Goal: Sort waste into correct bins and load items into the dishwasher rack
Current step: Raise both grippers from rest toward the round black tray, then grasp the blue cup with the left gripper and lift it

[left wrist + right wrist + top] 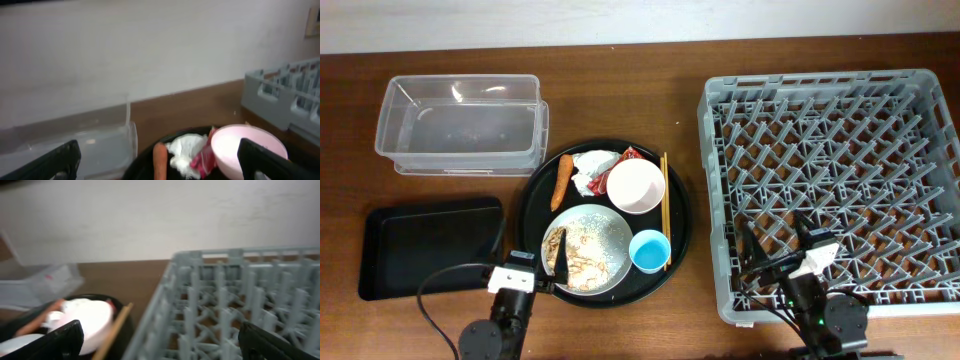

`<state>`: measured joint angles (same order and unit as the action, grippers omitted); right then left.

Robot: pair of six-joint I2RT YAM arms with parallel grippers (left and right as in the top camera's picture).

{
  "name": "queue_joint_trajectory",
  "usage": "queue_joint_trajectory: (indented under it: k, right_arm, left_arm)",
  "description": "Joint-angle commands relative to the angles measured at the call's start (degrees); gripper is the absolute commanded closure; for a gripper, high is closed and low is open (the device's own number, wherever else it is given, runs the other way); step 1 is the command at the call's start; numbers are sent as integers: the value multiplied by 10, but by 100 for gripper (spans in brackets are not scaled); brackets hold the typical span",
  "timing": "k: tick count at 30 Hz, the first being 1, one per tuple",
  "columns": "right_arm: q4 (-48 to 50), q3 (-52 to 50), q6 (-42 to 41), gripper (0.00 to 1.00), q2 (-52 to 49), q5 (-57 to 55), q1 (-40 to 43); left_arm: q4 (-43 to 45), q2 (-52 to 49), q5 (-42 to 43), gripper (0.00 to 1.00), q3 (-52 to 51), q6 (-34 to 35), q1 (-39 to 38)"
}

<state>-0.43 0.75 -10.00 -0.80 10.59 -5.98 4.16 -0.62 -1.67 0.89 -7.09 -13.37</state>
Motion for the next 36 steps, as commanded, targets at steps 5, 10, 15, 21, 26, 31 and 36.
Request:
queue_joint_trajectory:
  k: [5,10,15,21,26,31,36]
  right_arm:
    - [-25,119,-23,2,-7,57,4]
    - [-108,232,14,2,-80,50,4]
    - [-293,409,16,2,-247,36,4]
    - [-521,642,16,2,-471,95,4]
    - [-537,675,16,2,-553,177,4]
    - [-549,675,12,2,-595,150,4]
    - [-551,675,-22,2,-614,112,4]
  left_arm:
    - [34,-12,2,0,72,3,3]
    - [-54,-93,-11,0,188,3,3]
    - [-192,-255,-9,0,360,11,3]
    - [-398,-490,177,0,606,16,3]
    - [-421,-592,369,0,677,30,3]
    - [-473,-678,390,0,677,32,-15]
    - [-563,-772,257,1,677,33,-75]
